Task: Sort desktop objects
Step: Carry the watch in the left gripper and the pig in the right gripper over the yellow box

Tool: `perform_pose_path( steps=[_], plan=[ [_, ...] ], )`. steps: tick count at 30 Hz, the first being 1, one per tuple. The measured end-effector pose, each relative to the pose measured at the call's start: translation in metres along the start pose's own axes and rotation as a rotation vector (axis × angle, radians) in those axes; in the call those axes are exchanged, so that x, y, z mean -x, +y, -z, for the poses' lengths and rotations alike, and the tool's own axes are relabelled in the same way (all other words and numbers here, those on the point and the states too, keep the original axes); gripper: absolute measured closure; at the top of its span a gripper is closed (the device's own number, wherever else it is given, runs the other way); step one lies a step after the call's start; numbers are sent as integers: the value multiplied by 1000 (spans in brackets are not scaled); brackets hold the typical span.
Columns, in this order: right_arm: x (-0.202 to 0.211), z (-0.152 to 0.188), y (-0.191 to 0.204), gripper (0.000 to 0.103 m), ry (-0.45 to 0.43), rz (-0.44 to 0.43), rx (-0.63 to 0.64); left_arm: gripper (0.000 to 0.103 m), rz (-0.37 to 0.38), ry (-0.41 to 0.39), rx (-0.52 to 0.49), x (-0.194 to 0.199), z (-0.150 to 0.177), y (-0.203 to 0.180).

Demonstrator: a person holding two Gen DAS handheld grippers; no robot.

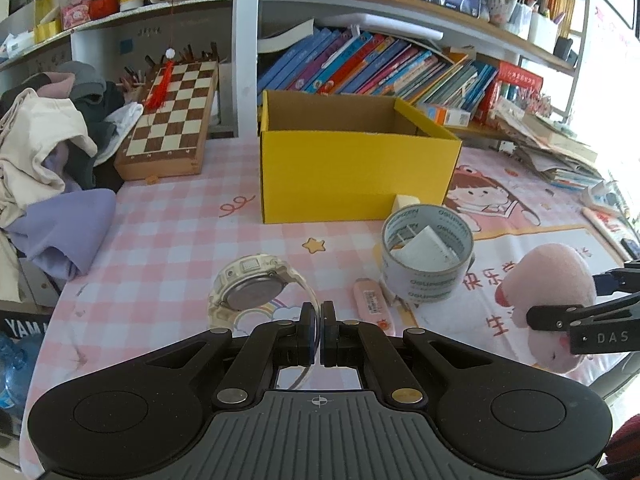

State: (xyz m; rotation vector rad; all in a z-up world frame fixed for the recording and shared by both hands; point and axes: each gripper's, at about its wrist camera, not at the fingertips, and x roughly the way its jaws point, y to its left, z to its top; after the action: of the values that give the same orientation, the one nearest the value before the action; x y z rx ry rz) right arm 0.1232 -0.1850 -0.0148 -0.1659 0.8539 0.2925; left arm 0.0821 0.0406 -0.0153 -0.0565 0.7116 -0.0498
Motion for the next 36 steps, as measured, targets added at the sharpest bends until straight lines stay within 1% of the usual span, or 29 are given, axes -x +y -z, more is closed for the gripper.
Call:
perform_pose_path(
  steps=[12,17,25,31,36],
  plan=[
    [19,-3,13,39,-28,-18,34,102,48,-59,-52,27,-3,-9],
    [25,-3,18,39,-32,-28,37,102,62,-64,-61,35,0,-9],
    [33,1,35,39,-51,-41,85,102,82,-79,-94,48,4,-15],
    [39,2,39,39,-62,-38,95,101,101,-81,-92,51,4,-15],
    [44,-5,40,39,-83,-43,120,101,127,-89,-89,51,0,-19]
  ],
)
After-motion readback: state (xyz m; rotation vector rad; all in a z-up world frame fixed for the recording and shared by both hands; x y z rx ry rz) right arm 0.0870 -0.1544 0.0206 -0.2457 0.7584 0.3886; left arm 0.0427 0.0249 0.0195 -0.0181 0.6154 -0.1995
